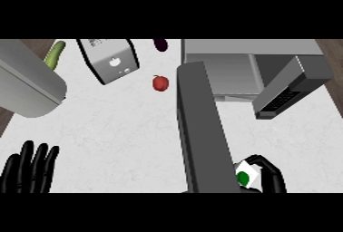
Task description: Pick up the milk, place it into the microwave and close the microwave
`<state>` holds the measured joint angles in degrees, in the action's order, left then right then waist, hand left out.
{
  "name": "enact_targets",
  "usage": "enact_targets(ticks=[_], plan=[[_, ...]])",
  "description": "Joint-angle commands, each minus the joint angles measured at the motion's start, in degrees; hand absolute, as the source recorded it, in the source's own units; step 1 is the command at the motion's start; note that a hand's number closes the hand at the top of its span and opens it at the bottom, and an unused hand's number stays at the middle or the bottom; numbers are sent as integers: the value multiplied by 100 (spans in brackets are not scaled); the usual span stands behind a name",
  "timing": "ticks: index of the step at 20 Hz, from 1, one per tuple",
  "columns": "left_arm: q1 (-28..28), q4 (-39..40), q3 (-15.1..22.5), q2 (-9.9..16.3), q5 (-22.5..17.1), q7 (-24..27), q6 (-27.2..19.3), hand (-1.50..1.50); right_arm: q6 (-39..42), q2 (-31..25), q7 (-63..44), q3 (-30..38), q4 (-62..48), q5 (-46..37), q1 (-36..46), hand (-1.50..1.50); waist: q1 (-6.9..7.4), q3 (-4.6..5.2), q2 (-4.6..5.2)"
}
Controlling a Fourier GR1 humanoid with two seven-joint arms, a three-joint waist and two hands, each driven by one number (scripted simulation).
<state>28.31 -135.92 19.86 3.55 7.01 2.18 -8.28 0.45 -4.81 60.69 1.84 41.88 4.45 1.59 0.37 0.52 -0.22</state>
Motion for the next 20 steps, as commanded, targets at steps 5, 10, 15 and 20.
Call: enact_targets(ticks=[5, 10, 15, 20], plan=[[-51, 252, -112, -12, -131, 147, 14, -150, 1460, -672, 772, -244, -629, -141, 607, 150, 57, -63, 36], [-16, 397, -209, 53, -270, 301, 95, -150, 1325, -699, -26, -282, -29, 30, 742, 150, 4, -50, 15], [239, 353, -560, 138, -710, 538, 204, -150, 785, -414, -410, -228, 275, 26, 998, 150, 13, -50, 15], [387, 207, -561, 158, -588, 334, 191, -150, 153, -134, -1362, -544, 1504, -224, 949, 150, -9, -48, 7]])
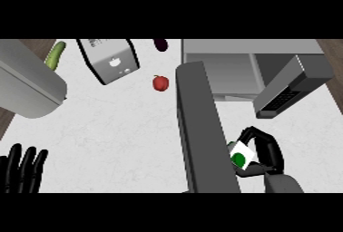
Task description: Pick up the milk, place it into the microwave and close the microwave
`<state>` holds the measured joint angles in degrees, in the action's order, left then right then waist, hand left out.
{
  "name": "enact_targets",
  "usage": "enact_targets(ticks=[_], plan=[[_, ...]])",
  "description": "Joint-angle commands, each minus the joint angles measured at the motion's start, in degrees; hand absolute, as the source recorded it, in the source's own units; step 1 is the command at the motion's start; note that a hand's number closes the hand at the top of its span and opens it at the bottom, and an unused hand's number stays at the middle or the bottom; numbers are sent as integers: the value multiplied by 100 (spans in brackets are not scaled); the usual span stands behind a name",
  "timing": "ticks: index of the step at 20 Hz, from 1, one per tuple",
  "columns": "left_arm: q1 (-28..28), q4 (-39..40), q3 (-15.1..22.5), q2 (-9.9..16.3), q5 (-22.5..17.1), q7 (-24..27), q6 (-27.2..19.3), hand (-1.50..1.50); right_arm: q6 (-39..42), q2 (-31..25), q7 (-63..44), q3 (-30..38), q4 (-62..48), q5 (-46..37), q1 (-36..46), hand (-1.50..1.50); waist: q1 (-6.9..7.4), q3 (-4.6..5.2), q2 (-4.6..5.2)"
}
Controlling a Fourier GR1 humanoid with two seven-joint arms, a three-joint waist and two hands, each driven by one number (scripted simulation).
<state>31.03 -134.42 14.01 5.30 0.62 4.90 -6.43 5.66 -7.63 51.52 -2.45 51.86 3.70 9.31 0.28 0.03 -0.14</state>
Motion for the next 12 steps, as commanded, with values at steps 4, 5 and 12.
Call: enact_targets(ticks=[4, 5, 12], plan=[[4, 343, -535, 139, -530, 348, 329, -150, -687, 270, -763, -23, -48, -363, 958, 150, 38, 0, 10], [234, 207, -28, -48, -146, 386, 172, -150, -1044, 292, -1261, -135, 286, -529, 1108, 150, 46, 2, -3], [-16, 440, -636, 170, -541, 344, 408, -150, -1782, 189, -1472, 392, -1410, -849, 2485, 150, 107, -4, 38]])
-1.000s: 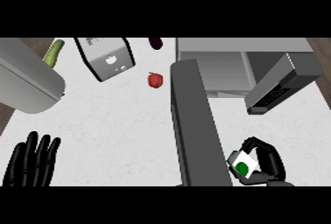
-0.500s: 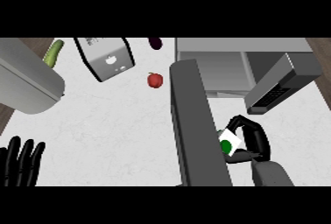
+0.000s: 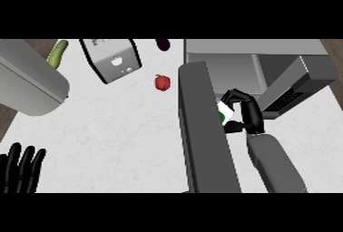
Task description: Pick up the milk, place it into the microwave and close the microwave
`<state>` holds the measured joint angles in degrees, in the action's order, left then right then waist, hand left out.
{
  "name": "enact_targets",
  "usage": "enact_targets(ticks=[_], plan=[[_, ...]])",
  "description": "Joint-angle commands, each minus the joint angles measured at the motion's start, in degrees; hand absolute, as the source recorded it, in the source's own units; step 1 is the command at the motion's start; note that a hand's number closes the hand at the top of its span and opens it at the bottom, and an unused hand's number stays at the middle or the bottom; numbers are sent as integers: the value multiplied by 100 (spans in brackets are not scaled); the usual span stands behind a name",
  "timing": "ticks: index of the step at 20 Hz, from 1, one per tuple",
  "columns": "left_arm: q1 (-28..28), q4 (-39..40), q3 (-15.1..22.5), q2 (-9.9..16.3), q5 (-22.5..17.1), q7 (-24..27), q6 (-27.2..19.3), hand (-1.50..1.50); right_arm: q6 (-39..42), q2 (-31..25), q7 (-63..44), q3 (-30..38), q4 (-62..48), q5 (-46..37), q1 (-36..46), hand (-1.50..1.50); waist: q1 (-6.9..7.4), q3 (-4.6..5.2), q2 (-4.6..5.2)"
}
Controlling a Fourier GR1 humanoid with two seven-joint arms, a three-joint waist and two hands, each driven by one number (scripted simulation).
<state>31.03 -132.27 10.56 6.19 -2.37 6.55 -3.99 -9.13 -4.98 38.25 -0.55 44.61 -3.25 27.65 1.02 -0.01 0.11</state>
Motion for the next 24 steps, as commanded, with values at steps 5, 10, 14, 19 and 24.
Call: enact_targets(ticks=[5, 10, 14, 19, 24], plan=[[-231, 129, 142, -118, 93, -133, -35, -150, -511, -401, -177, 545, -1900, -271, 1759, 150, 111, -7, 51], [-205, -65, -73, 126, -158, -131, 233, -150, -908, -682, -285, 751, -2750, -390, 2459, 150, 304, -14, 132], [-493, 131, -86, 27, -153, -175, 147, -150, -1648, -664, 51, 954, -3065, -382, 2381, 150, 333, -23, 193], [-297, 309, -47, 78, -93, 105, 294, -150, -2597, -986, 141, 920, -3153, -631, 2750, 150, 461, -19, 217], [-475, 352, -147, 154, -80, -23, 304, -150, -2601, -898, -140, 389, -3771, -1229, 3036, -150, 520, -15, 242]])
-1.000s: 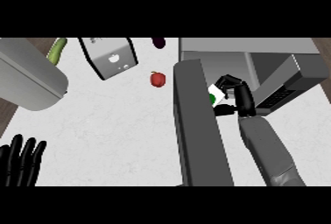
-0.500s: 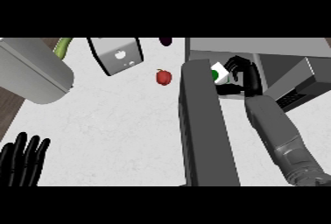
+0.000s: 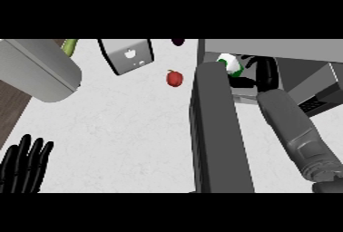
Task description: Pick up the milk, place it into the microwave and close the microwave
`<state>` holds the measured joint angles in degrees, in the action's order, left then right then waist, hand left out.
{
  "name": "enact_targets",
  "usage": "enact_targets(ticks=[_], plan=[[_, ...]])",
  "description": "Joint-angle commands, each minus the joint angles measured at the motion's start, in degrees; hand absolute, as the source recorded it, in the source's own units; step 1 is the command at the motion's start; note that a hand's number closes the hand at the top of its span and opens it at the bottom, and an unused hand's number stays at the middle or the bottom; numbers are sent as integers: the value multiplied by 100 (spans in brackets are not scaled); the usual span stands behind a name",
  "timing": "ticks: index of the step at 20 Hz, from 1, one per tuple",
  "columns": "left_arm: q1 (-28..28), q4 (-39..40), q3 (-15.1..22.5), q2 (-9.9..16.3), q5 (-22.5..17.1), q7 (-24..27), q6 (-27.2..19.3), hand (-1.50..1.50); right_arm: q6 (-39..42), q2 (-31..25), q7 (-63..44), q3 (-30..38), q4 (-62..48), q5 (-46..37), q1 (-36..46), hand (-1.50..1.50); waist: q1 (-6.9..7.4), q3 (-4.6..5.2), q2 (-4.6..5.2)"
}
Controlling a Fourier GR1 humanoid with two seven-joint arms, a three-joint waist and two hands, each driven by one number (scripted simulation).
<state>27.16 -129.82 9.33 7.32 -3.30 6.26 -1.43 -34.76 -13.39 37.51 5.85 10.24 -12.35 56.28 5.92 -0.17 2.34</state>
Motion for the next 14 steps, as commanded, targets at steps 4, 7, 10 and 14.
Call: enact_targets(ticks=[4, 7, 10, 14], plan=[[-84, 92, 107, 6, 326, -8, -62, -150, 174, -17, -258, -353, -519, -442, 472, -150, 75, -4, 24], [-204, 1, 174, -64, 391, -154, -156, -150, 268, 130, -327, -404, -612, -503, 553, -150, 21, -7, 19], [-161, 8, 243, -31, 476, -170, -122, -150, 267, 375, -464, -351, -623, -459, 724, -150, 19, -5, 1], [-83, -86, 215, -5, 425, -152, -80, -150, 305, 206, 45, -167, -500, -296, 352, -150, -22, -12, 9]])
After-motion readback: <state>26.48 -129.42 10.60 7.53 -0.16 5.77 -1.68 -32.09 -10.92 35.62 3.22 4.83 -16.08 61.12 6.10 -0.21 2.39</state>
